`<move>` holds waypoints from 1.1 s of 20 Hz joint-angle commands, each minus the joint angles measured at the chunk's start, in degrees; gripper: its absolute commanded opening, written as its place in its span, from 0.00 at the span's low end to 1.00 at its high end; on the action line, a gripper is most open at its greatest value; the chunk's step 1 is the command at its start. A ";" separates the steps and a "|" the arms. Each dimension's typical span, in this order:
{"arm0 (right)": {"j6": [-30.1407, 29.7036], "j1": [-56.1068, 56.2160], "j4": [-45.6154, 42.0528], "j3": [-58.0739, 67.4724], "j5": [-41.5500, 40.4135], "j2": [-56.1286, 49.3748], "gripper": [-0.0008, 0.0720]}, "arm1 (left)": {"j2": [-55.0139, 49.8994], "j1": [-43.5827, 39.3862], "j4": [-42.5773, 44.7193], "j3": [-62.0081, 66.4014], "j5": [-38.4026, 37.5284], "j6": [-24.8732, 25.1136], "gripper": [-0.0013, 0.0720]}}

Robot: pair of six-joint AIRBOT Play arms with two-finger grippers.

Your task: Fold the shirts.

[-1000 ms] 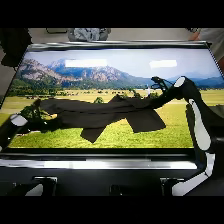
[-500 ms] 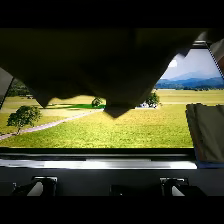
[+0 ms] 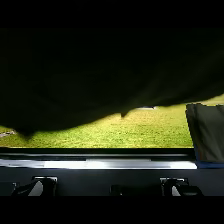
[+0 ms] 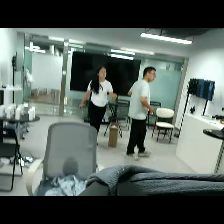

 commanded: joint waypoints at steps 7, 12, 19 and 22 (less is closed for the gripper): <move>0.74 0.07 -3.78 -0.09 24.72 -24.74 0.07 | -11.50 -1.42 0.98 -28.57 -6.21 9.29 0.07; 6.62 0.07 3.19 -0.09 18.23 -50.53 0.07 | -30.62 -2.21 0.70 -40.74 4.09 9.16 0.07; 15.78 0.07 21.84 -0.09 17.73 -68.37 0.07 | -50.80 -2.49 -12.15 -39.91 6.82 9.05 0.07; 15.67 0.11 22.12 -0.04 17.97 -69.77 0.11 | -52.28 -2.58 -13.44 -39.78 5.92 9.05 0.08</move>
